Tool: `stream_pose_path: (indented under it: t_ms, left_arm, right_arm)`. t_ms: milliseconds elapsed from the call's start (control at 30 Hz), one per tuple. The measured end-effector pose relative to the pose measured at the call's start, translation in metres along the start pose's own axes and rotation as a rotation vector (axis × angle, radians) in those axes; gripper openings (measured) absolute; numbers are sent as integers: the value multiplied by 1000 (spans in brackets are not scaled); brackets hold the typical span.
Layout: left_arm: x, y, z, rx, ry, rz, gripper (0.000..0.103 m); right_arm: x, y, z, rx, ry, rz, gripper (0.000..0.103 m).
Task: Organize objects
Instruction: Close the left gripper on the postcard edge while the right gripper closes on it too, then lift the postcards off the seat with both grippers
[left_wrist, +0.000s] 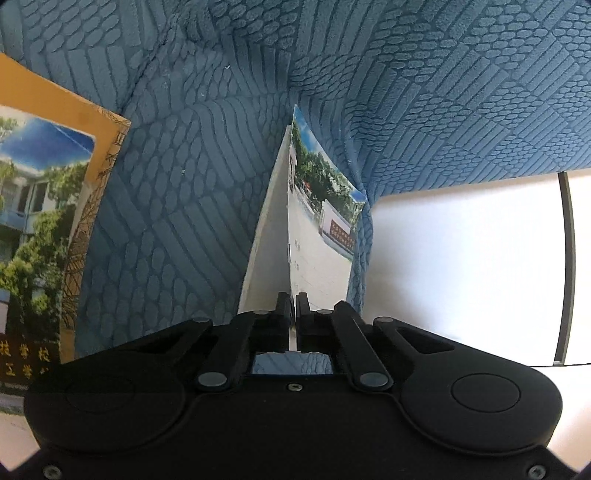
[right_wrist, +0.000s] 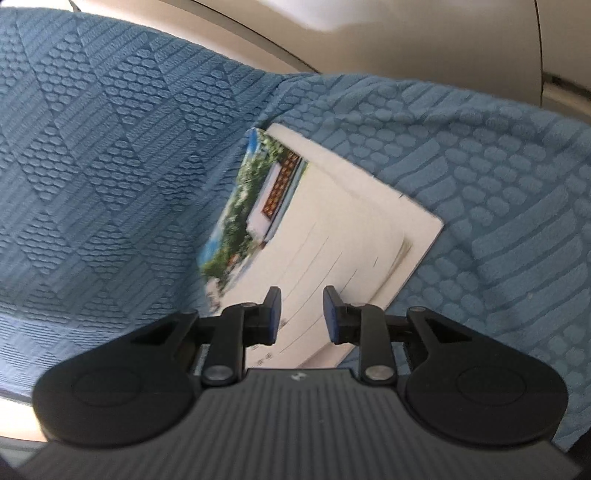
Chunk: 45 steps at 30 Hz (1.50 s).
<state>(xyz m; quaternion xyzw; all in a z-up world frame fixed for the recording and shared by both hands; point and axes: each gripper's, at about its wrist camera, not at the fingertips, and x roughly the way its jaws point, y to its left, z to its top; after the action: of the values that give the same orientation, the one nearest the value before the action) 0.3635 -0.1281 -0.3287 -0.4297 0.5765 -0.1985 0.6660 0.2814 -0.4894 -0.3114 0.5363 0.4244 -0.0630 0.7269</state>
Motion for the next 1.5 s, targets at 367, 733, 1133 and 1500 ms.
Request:
stream_pose_path:
  t_ms: [367, 733, 1133, 1500]
  left_arm:
    - [-19, -13, -1, -14, -10, -90, 2]
    - [-46, -22, -5, 9, -25, -132, 1]
    - [-78, -16, -29, -6, -67, -128, 1]
    - [-120, -18, -57, -8, -65, -141, 2]
  right_arm:
    - [-13, -21, -25, 164, 86, 113, 60]
    - [-21, -29, -12, 252, -43, 138, 44]
    - [-30, -32, -12, 166, 15, 161, 13]
    - [-82, 0, -21, -69, -9, 195, 8]
